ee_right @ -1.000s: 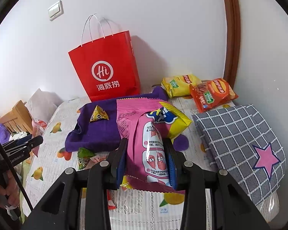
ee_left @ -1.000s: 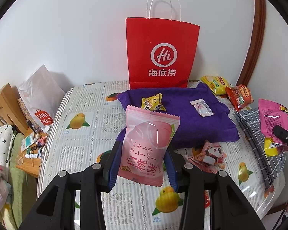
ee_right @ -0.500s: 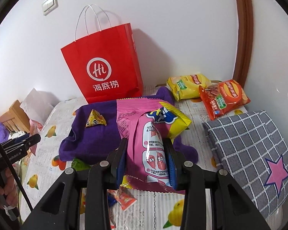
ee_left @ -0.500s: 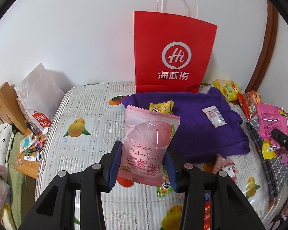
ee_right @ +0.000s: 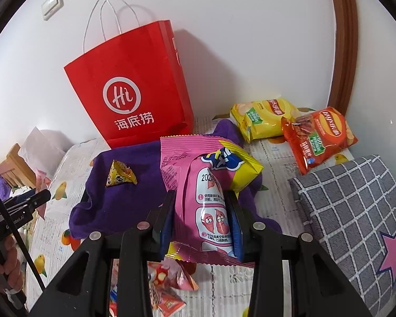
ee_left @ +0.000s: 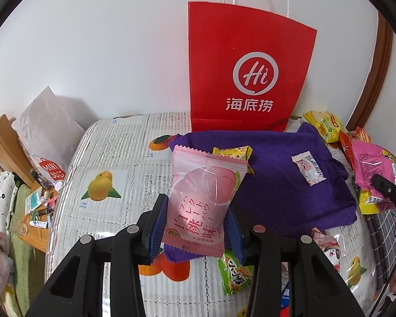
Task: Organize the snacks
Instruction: 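Carry both pink bags over the purple towel and lower them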
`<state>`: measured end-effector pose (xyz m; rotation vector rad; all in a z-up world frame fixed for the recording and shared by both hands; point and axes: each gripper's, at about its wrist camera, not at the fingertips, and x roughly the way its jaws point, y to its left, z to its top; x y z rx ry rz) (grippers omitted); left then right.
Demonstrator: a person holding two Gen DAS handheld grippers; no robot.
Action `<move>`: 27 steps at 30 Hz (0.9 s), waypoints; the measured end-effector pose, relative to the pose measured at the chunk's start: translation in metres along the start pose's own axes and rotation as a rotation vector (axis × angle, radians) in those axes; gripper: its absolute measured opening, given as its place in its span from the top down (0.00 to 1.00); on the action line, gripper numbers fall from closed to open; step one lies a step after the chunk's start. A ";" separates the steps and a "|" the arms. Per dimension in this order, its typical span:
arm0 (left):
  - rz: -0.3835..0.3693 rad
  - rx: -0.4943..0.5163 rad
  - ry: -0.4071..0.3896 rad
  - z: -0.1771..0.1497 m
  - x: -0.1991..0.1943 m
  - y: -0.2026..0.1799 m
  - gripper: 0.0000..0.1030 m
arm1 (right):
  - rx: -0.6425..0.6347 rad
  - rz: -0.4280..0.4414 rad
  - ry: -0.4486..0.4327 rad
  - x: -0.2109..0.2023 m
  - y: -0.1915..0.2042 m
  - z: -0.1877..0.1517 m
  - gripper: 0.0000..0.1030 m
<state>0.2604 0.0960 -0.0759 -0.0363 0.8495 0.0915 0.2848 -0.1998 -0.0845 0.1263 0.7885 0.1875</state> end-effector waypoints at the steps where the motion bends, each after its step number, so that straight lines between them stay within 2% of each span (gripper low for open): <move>1: -0.002 -0.003 0.004 0.001 0.003 0.000 0.61 | 0.002 0.000 0.001 0.003 0.000 0.002 0.64; 11: -0.013 -0.009 0.021 0.014 0.032 -0.005 0.61 | -0.005 0.000 0.011 0.041 0.007 0.017 0.64; 21: -0.020 -0.012 0.057 0.016 0.069 -0.013 0.61 | -0.013 -0.006 0.092 0.091 0.007 0.002 0.64; 27: -0.019 -0.017 0.079 0.014 0.090 -0.014 0.61 | 0.004 -0.020 0.130 0.108 -0.003 -0.005 0.64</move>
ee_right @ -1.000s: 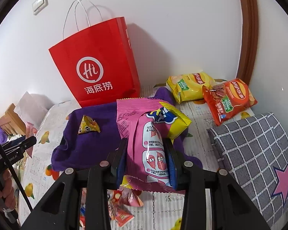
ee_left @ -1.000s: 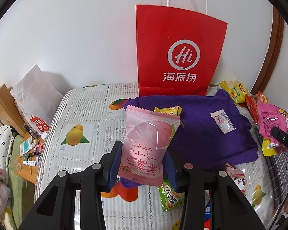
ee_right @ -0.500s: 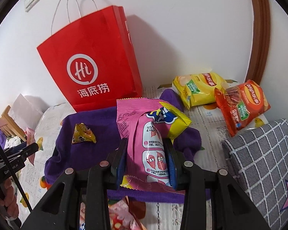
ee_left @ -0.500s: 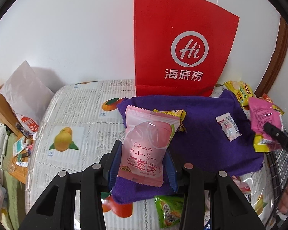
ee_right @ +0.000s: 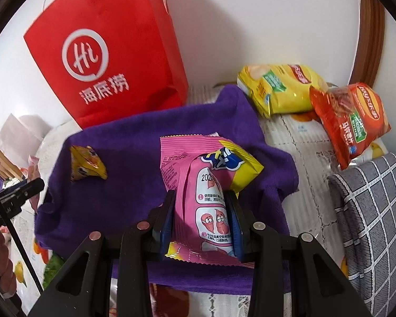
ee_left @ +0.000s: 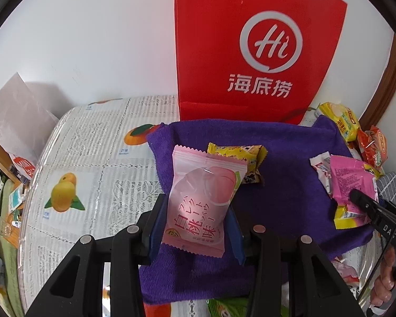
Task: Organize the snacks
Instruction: 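Carry both pink bags over the purple towel and lower them, then open both tools to release the pink bags onto the towel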
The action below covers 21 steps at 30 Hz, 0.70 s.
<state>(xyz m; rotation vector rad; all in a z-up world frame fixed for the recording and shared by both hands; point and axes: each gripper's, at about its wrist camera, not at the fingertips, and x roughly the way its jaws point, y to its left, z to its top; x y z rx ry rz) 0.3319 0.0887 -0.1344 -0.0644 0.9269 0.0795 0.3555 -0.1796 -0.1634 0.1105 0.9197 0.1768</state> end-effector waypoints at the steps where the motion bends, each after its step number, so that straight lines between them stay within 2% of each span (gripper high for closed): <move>1: 0.001 0.002 0.010 -0.001 0.005 -0.001 0.61 | 0.000 0.000 0.004 0.001 -0.001 -0.001 0.64; 14: -0.039 0.035 0.062 -0.006 0.030 -0.016 0.61 | -0.011 -0.012 0.012 0.013 -0.002 -0.005 0.64; 21: -0.066 0.049 0.089 -0.012 0.035 -0.023 0.61 | -0.008 0.025 0.018 0.012 -0.004 -0.005 0.63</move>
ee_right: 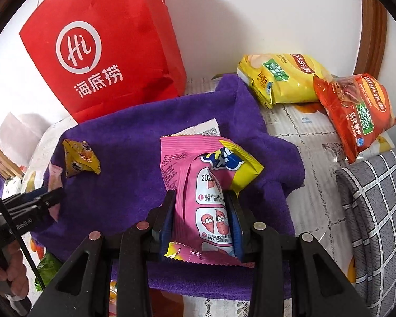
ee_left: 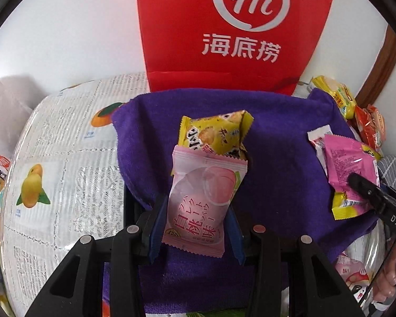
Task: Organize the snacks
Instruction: 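Open both tools to release the pink bags onto the towel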
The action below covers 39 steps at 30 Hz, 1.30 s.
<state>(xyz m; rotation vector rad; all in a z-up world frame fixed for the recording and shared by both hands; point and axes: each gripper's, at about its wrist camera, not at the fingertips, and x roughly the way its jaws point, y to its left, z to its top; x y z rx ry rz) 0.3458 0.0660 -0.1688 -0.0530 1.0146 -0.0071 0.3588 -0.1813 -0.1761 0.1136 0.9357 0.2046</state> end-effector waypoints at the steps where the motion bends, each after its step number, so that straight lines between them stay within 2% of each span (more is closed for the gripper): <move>1: -0.005 -0.002 0.011 -0.001 0.001 0.000 0.61 | -0.009 0.001 0.006 0.000 0.001 0.000 0.63; 4: -0.022 0.009 0.018 -0.003 -0.001 -0.001 0.60 | -0.009 0.001 0.009 0.001 0.003 -0.001 0.61; 5: -0.016 0.012 0.025 -0.003 -0.002 -0.001 0.59 | -0.005 0.008 0.013 0.000 0.003 -0.001 0.59; 6: -0.013 0.015 0.030 -0.003 -0.003 -0.001 0.58 | -0.006 0.020 0.016 -0.001 0.003 0.000 0.52; 7: -0.015 0.015 0.029 -0.004 -0.005 -0.002 0.51 | -0.009 0.033 0.013 -0.003 0.004 0.000 0.46; 8: -0.014 0.016 0.029 -0.004 -0.007 -0.002 0.43 | -0.012 0.036 0.007 -0.005 0.005 0.000 0.45; 11: -0.006 0.013 0.009 -0.006 -0.018 -0.002 0.41 | -0.024 0.023 -0.001 -0.012 0.009 -0.001 0.36; 15: 0.006 0.008 -0.008 -0.009 -0.035 0.002 0.37 | -0.039 0.010 -0.003 -0.028 0.012 -0.005 0.35; 18: 0.006 -0.004 -0.025 -0.010 -0.047 0.005 0.33 | -0.057 0.004 -0.030 -0.042 0.017 -0.007 0.30; 28: -0.006 -0.001 -0.061 -0.040 -0.098 0.009 0.33 | -0.060 -0.030 -0.092 -0.104 0.019 -0.037 0.30; 32: 0.001 -0.006 -0.083 -0.061 -0.114 0.009 0.33 | -0.042 -0.002 -0.109 -0.125 0.018 -0.058 0.31; 34: -0.004 -0.014 -0.082 -0.072 -0.117 0.011 0.33 | -0.040 0.020 -0.104 -0.131 0.020 -0.068 0.38; 39: -0.014 -0.027 -0.078 -0.096 -0.117 0.016 0.33 | -0.094 0.067 -0.092 -0.130 0.036 -0.091 0.36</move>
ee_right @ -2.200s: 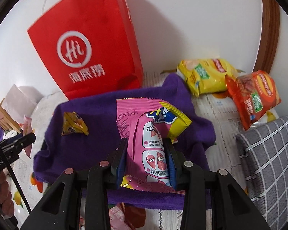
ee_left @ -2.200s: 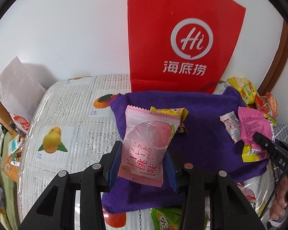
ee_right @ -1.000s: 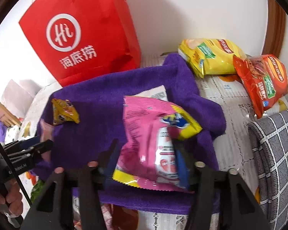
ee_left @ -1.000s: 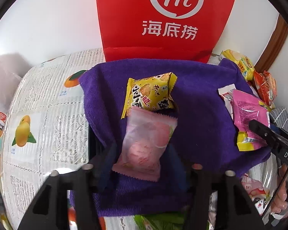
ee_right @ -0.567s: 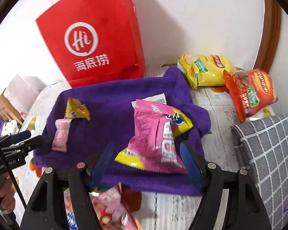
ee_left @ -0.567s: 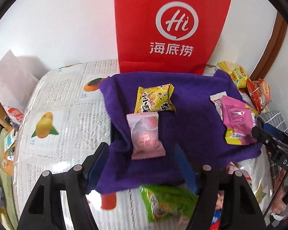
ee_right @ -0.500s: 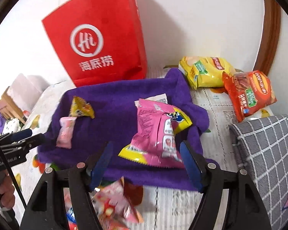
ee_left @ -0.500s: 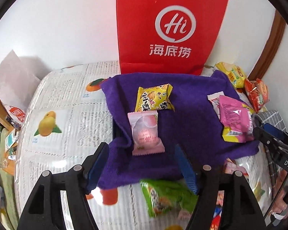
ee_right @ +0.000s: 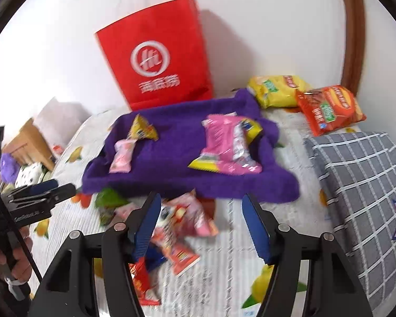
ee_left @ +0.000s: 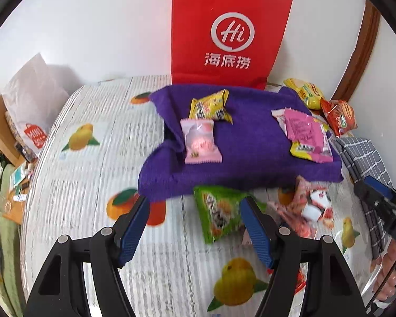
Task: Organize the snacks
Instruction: 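Grasp the panda-print candy bag with right tool while left tool grasps green snack bag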
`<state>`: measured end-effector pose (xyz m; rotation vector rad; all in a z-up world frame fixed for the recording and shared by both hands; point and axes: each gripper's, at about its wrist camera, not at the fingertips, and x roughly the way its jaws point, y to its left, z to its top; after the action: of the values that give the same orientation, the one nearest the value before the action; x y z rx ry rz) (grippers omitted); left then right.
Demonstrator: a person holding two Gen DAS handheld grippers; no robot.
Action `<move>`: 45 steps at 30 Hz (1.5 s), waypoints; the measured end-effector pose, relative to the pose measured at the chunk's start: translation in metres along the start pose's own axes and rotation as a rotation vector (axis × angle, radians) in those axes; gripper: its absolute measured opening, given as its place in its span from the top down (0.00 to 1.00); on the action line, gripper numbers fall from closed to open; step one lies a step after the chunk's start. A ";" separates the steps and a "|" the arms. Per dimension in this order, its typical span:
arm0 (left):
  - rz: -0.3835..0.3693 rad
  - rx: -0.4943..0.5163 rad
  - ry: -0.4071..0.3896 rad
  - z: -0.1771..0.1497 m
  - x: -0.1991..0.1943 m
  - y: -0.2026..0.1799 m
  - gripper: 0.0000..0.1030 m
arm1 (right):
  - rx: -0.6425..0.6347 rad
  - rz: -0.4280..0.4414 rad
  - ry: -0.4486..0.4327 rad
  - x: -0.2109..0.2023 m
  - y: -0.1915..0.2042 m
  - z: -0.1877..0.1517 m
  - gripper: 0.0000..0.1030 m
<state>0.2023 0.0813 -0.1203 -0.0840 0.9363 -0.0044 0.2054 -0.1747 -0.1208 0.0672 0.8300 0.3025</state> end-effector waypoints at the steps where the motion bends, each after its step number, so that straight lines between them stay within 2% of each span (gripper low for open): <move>1: -0.006 -0.003 0.003 -0.003 0.002 0.001 0.33 | -0.020 0.004 0.004 0.004 0.005 -0.004 0.36; 6: -0.018 0.018 0.028 -0.018 0.011 0.002 0.33 | -0.095 -0.015 0.021 0.028 0.022 -0.020 0.31; 9: -0.032 0.029 0.038 -0.023 0.018 0.003 0.33 | -0.086 -0.023 0.033 0.044 0.023 -0.023 0.31; 14: -0.051 0.037 0.045 -0.026 0.027 0.005 0.33 | -0.049 0.037 0.059 0.066 0.020 -0.021 0.27; 17: -0.062 0.029 0.043 -0.027 0.030 0.007 0.33 | -0.041 0.038 0.072 0.076 0.021 -0.020 0.24; 23: -0.076 0.029 0.035 -0.026 0.031 0.006 0.33 | -0.073 0.014 0.095 0.082 0.028 -0.020 0.25; 24: -0.074 0.030 0.032 -0.026 0.031 0.005 0.33 | -0.077 0.011 0.094 0.081 0.028 -0.021 0.31; 28: -0.051 0.049 0.015 -0.026 0.026 -0.002 0.33 | -0.075 0.020 0.084 0.072 0.028 -0.023 0.46; 35: -0.065 0.071 -0.001 -0.029 0.015 -0.016 0.33 | -0.059 0.014 0.046 0.041 0.022 -0.028 0.48; 39: -0.049 0.070 -0.002 -0.031 0.013 -0.020 0.33 | -0.032 0.015 0.012 0.017 0.014 -0.028 0.48; 45: -0.105 0.003 0.025 -0.032 0.019 -0.011 0.33 | -0.015 -0.021 -0.009 -0.003 0.002 -0.034 0.48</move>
<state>0.1880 0.0677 -0.1539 -0.1303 0.9558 -0.1039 0.1779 -0.1756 -0.1407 0.0452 0.8193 0.2882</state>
